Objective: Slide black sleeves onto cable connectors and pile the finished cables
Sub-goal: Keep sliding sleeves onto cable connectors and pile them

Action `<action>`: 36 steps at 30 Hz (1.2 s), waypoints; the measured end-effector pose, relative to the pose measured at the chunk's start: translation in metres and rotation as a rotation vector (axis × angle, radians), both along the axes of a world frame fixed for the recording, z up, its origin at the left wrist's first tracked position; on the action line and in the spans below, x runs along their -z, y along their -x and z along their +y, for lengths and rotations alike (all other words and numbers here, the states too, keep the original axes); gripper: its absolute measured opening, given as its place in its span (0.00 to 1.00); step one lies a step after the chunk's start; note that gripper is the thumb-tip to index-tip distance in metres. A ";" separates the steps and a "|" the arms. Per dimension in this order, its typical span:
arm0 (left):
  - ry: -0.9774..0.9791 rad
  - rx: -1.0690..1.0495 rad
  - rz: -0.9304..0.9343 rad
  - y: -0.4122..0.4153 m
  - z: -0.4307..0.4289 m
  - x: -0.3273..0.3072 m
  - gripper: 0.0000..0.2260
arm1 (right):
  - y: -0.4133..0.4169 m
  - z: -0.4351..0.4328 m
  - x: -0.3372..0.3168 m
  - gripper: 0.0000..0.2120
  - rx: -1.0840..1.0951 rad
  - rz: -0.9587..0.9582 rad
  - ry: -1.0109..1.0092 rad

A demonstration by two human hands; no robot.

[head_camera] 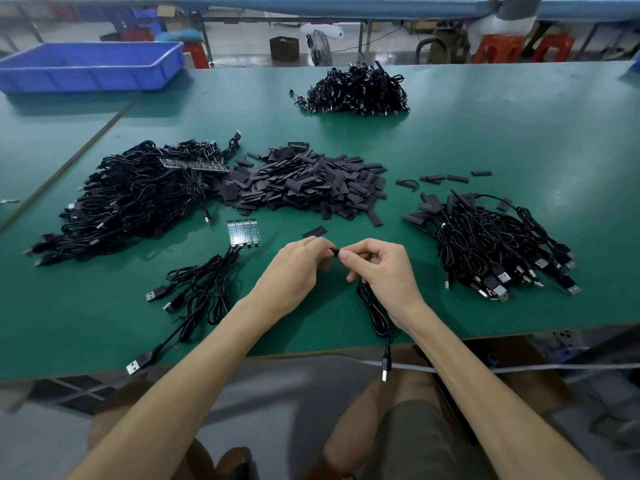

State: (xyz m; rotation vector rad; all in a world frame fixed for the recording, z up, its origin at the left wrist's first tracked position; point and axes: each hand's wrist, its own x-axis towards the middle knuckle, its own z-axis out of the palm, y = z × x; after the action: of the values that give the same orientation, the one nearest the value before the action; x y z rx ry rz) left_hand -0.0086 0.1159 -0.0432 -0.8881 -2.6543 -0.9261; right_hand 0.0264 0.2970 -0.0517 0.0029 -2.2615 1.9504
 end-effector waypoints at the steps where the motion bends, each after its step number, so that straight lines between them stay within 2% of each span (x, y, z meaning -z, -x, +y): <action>1: 0.013 -0.016 -0.017 0.000 0.001 0.000 0.07 | 0.000 0.000 0.000 0.02 0.005 0.002 -0.005; 3: 0.013 -0.035 -0.088 -0.001 0.003 -0.001 0.07 | 0.001 0.000 0.001 0.02 0.016 0.003 0.008; 9: -0.183 -0.063 -0.271 0.003 0.000 -0.001 0.11 | 0.002 -0.002 0.000 0.01 0.004 0.023 0.064; 15: -0.248 -0.059 -0.292 0.009 0.000 0.001 0.13 | 0.000 0.001 0.000 0.02 -0.023 0.000 0.119; 17: -0.270 -0.035 -0.271 0.010 0.000 0.003 0.11 | 0.001 0.001 0.000 0.02 -0.018 -0.002 0.126; 20: -0.268 0.023 -0.179 0.009 0.000 0.003 0.02 | 0.002 0.002 0.001 0.02 0.011 -0.006 0.148; 23: -0.236 0.027 -0.073 0.009 0.000 0.004 0.09 | 0.002 0.002 0.001 0.01 0.033 -0.012 0.174; 28: -0.263 0.042 0.047 0.005 -0.002 0.005 0.10 | 0.002 0.003 0.000 0.02 0.023 -0.031 0.193; 36: -0.228 0.079 0.111 0.002 0.000 0.005 0.11 | 0.000 0.005 -0.001 0.02 0.020 -0.047 0.221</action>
State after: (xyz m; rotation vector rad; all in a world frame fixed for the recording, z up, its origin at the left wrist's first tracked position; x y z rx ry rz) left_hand -0.0108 0.1155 -0.0482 -0.9643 -2.3777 -1.1359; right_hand 0.0261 0.3022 -0.0505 -0.0913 -2.0513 2.1998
